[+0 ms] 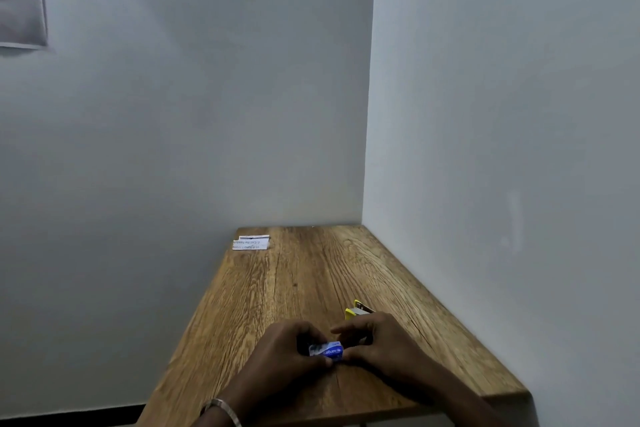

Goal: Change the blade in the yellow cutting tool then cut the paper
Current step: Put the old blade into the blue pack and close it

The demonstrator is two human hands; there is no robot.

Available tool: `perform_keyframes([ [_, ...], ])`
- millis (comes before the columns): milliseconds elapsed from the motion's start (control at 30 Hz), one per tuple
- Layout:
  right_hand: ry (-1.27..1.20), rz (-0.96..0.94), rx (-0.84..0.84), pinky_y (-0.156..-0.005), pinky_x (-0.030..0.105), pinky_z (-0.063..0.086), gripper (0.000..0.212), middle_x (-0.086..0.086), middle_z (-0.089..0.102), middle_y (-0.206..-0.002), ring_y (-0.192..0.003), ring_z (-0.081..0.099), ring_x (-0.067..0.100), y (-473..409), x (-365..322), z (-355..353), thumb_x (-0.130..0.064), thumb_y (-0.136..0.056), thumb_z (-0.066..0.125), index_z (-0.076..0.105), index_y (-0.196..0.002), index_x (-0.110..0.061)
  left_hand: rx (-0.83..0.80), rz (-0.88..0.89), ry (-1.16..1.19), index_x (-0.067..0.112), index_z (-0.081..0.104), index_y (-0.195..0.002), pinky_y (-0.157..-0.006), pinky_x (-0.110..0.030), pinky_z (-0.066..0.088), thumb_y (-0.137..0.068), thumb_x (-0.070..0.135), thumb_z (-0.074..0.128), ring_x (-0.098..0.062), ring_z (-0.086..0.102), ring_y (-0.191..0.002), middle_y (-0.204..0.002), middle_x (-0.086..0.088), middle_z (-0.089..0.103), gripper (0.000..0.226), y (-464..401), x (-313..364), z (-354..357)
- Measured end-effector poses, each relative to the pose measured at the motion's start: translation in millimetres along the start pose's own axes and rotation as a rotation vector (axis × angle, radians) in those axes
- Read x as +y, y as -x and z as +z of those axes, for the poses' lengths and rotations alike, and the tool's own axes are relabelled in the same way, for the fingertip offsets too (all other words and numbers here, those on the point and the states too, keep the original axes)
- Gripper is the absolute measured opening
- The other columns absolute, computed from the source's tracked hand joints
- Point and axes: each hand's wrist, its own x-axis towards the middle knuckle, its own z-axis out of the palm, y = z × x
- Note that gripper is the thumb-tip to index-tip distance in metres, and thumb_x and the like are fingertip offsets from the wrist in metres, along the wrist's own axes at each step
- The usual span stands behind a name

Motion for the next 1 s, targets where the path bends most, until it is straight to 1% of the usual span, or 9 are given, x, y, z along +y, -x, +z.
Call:
perform_keyframes([
  [100,-0.013,0.003,-0.007,-0.078,0.011,0.054,0.039,-0.027,0.072,-0.104,-0.099,0.066,-0.007,2,-3,-3,-0.037,-0.073,0.081,0.072,-0.11,-0.047,-0.004,-0.001,-0.018,0.025,0.075,-0.1,-0.076,-0.02,0.056,-0.07,0.039,0.083,0.004,0.065,-0.085,-0.092,0.015,0.072,0.034,-1,-1,0],
  [233,0.001,-0.019,-0.066,-0.088,0.019,0.055,0.037,-0.022,0.073,-0.108,-0.103,0.067,-0.003,7,-6,-7,-0.037,-0.077,0.079,0.074,-0.113,-0.038,-0.045,0.002,-0.024,0.027,0.071,-0.109,-0.082,-0.016,0.054,-0.069,0.039,0.084,0.008,0.062,-0.091,-0.101,0.015,0.068,0.044,0,-2,-3],
  [333,0.034,-0.056,-0.067,-0.087,0.019,0.054,0.032,-0.022,0.074,-0.106,-0.102,0.067,-0.003,8,-9,-7,-0.035,-0.078,0.077,0.075,-0.109,-0.039,-0.093,-0.01,-0.02,0.03,0.069,-0.112,-0.088,-0.018,0.054,-0.072,0.039,0.082,0.005,0.062,-0.095,-0.106,0.016,0.067,0.043,3,-5,-10],
  [600,0.1,-0.112,-0.038,-0.079,0.01,0.052,0.03,-0.031,0.071,-0.103,-0.1,0.066,-0.008,7,-8,-2,-0.041,-0.079,0.076,0.074,-0.109,-0.045,-0.046,-0.015,-0.063,0.035,0.072,-0.1,-0.078,-0.007,0.051,-0.078,0.031,0.08,0.012,0.061,-0.092,-0.097,0.018,0.069,0.024,9,-11,-12],
  [700,0.068,-0.085,0.006,-0.081,0.012,0.055,0.038,-0.029,0.072,-0.104,-0.099,0.067,-0.007,7,-4,-5,-0.044,-0.076,0.078,0.071,-0.114,-0.043,-0.084,-0.02,-0.084,0.04,0.066,-0.107,-0.085,-0.012,0.053,-0.079,0.035,0.078,0.009,0.061,-0.094,-0.104,0.019,0.066,0.031,9,-11,-12],
  [800,0.122,-0.038,0.236,-0.078,0.012,0.054,0.029,-0.023,0.074,-0.102,-0.095,0.067,-0.007,1,4,-14,-0.035,-0.082,0.077,0.074,-0.111,-0.038,-0.073,-0.054,-0.006,0.041,0.06,-0.117,-0.086,-0.01,0.051,-0.074,0.045,0.08,0.011,0.061,-0.099,-0.109,0.019,0.065,0.047,12,-14,-12],
  [867,0.222,0.034,0.324,-0.075,0.009,0.047,0.03,-0.019,0.071,-0.111,-0.097,0.064,-0.003,-5,10,-22,-0.037,-0.086,0.075,0.073,-0.116,-0.031,-0.053,-0.058,0.045,0.042,0.059,-0.116,-0.085,-0.009,0.051,-0.072,0.046,0.081,0.011,0.061,-0.099,-0.107,0.017,0.067,0.049,13,-15,-11],
  [933,0.295,0.126,0.292,-0.076,0.012,0.041,0.039,-0.016,0.065,-0.118,-0.103,0.059,0.001,-13,17,-27,-0.04,-0.087,0.073,0.068,-0.123,-0.028,-0.04,-0.057,0.071,0.042,0.059,-0.113,-0.084,-0.009,0.052,-0.073,0.046,0.081,0.01,0.062,-0.098,-0.105,0.015,0.068,0.046,13,-14,-10],
  [1000,0.309,0.161,0.212,-0.073,0.012,0.042,0.038,-0.012,0.067,-0.118,-0.097,0.058,0.0,-21,20,-28,-0.037,-0.088,0.072,0.068,-0.124,-0.024,-0.023,-0.058,0.073,0.041,0.061,-0.111,-0.084,-0.01,0.052,-0.073,0.045,0.081,0.01,0.062,-0.098,-0.104,0.014,0.068,0.043,14,-13,-10],
])
